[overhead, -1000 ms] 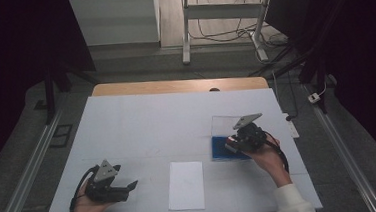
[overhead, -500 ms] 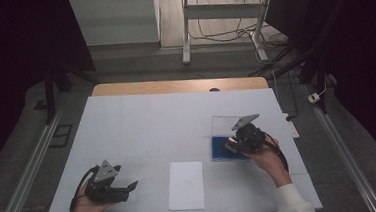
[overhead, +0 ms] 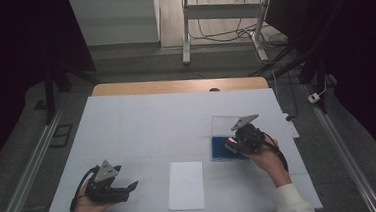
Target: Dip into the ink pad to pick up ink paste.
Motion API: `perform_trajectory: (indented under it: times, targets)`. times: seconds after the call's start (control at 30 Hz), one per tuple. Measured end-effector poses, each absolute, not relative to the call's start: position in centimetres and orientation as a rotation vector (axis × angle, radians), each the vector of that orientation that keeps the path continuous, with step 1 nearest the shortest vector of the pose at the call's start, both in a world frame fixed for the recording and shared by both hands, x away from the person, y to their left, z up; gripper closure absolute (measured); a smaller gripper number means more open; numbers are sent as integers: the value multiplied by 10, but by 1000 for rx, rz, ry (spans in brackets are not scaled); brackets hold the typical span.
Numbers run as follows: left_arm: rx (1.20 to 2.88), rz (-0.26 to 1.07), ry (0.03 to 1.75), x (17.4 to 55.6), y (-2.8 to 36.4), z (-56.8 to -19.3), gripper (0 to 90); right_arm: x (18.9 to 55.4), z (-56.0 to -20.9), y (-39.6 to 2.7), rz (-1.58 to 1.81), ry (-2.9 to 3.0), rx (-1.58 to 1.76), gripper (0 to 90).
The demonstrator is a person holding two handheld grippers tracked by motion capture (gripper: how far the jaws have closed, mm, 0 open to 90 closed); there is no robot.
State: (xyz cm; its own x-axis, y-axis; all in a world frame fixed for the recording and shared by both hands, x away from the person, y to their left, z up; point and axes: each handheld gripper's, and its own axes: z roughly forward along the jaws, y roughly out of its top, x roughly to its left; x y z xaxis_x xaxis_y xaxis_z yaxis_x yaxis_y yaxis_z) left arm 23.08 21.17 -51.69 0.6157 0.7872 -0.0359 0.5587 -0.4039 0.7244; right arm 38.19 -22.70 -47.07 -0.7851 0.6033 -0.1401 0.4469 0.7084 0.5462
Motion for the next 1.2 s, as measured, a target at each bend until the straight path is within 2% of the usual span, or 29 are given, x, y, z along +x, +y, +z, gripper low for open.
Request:
perform_trajectory:
  times: [0.77, 1.2]
  targets:
    - [2125, 407, 1052, 232, 210, -517, 184, 381, -472, -229, 744, 2607, 794, 700]
    - [2119, 417, 1050, 232, 212, -517, 184, 382, -462, -244, 877, 2606, 844, 697]
